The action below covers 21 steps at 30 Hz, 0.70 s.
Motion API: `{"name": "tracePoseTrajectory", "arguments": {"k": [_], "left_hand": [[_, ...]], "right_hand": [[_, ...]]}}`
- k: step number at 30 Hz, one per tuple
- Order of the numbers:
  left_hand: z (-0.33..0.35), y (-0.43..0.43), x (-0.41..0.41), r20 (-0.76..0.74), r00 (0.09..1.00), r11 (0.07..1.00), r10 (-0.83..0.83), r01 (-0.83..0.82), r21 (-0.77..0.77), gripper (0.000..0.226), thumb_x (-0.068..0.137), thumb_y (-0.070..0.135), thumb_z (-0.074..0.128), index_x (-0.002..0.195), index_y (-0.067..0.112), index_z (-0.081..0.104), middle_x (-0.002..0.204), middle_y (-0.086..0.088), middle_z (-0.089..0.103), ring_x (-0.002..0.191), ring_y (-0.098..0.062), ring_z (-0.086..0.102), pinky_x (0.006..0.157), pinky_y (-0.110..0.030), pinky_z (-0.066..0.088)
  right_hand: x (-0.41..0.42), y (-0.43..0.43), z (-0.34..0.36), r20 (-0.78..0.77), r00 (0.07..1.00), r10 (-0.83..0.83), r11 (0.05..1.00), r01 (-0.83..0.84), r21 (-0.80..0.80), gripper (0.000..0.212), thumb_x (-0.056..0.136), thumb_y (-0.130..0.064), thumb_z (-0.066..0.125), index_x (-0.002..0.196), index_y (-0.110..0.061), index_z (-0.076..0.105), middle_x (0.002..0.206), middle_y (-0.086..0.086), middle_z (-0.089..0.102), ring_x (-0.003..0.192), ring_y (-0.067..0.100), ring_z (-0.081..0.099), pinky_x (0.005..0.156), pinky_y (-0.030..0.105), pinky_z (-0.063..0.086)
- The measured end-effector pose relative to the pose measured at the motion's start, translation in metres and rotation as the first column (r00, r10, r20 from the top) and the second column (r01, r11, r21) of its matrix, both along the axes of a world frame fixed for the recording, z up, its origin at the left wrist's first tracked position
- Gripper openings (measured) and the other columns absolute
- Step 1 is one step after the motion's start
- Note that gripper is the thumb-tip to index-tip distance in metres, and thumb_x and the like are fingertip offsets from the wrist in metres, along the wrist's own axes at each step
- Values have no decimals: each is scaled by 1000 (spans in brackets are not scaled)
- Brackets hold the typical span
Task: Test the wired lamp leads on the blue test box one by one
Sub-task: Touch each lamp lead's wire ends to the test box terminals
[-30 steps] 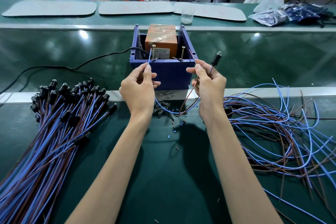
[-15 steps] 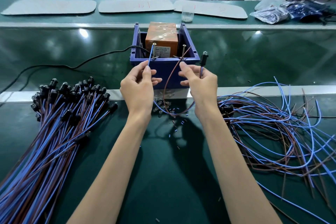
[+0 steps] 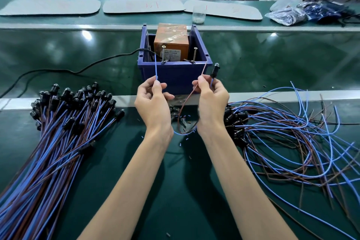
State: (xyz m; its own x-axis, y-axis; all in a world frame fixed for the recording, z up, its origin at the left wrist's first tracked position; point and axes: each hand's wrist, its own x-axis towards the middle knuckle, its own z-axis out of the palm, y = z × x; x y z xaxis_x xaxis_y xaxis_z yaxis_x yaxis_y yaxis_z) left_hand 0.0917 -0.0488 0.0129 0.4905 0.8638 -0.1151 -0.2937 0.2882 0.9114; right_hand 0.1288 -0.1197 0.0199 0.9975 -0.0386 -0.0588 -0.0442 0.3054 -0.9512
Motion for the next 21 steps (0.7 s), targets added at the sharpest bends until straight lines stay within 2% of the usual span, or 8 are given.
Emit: {"name": "tracePoseTrajectory", "arguments": {"k": [3,5,8,14,21], "left_hand": [[1,-5,0,3,1000,1000,-12,12,16,16,98,9,50,91,19,60,74,4,61,43,-3,50,53,-14,43],[1,-5,0,0,1000,999,-21,21,24,17,98,10,50,91,20,60,74,5,61,43,-2,51,54,-15,43],[1,-3,0,0,1000,1000,-20,20,24,18,98,9,49,90,21,60,74,5,61,43,-2,51,55,-16,43],[1,-1,0,-8,1000,999,-18,18,28,18,99,10,49,90,22,61,72,7,60,43,-3,48,56,-18,43],[4,6,-3,-7,1000,995,-6,7,104,17,98,10,51,90,21,61,72,7,61,41,-4,45,50,-16,40]], "right_hand": [[2,-3,5,-8,1000,14,993,-13,116,14,96,-10,54,85,-16,56,67,-6,60,47,7,61,56,18,47],[6,-6,9,-4,1000,17,978,-16,206,16,96,-7,54,84,-15,58,66,-4,59,39,5,50,44,14,39],[13,-14,13,14,999,30,949,-33,314,18,94,-2,56,83,-14,62,59,-7,61,38,2,34,38,13,26],[22,-24,12,8,996,83,936,-81,343,16,92,-4,59,84,-14,69,57,-8,60,39,1,29,37,13,20],[28,-23,14,6,1000,-22,959,20,281,15,87,-4,66,74,-10,69,50,-8,50,38,2,29,37,15,21]]}}
